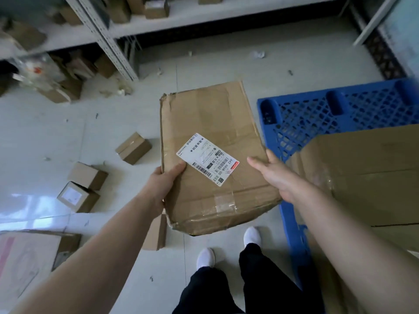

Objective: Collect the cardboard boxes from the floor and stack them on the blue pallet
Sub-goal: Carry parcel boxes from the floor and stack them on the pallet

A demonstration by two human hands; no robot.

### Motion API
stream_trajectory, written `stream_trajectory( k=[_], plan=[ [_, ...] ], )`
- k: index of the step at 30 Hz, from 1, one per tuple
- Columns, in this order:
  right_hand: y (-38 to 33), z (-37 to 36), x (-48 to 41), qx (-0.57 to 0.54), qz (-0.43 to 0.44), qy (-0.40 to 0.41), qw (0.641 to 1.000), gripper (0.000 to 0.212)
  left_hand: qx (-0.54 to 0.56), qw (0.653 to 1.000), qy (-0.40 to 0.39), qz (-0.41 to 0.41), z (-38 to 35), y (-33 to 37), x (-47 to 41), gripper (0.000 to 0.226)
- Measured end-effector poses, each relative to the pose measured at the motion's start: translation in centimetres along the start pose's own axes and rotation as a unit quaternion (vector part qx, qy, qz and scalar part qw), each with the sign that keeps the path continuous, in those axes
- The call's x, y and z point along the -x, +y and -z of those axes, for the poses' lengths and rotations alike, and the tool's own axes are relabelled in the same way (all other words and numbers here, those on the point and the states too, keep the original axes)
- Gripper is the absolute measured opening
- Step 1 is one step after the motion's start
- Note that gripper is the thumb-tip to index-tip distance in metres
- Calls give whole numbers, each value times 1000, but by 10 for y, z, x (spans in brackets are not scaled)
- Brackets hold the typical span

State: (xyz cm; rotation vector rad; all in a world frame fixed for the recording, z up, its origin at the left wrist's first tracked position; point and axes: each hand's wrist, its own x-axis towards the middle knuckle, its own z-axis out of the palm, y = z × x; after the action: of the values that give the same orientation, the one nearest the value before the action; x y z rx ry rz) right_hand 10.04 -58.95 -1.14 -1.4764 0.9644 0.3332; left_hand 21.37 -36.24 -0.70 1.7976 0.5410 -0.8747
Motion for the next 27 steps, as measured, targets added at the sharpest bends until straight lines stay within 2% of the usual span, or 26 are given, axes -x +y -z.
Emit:
stream_trajectory(
  k=[7, 13, 18, 22, 27],
  plan=[
    [-12, -2, 71, -43, 11, 96, 994, 84, -36, 994, -88, -51, 12, 38, 42, 61],
    [-4, -11, 133, -133, 7, 187, 973, 78, -105, 975, -167, -99, 9, 60, 62, 59],
    [20, -16, 192, -225, 11, 243, 944, 60, -179, 948, -237, -113, -11, 57, 84, 53],
    [53, -11, 230, -277, 13, 296, 914, 32, -237, 917, -298, -121, -37, 43, 114, 43],
    [97, 7, 274, -317, -4, 340, 885, 52, -274, 886, -352, -127, -76, 16, 151, 50]
  ],
)
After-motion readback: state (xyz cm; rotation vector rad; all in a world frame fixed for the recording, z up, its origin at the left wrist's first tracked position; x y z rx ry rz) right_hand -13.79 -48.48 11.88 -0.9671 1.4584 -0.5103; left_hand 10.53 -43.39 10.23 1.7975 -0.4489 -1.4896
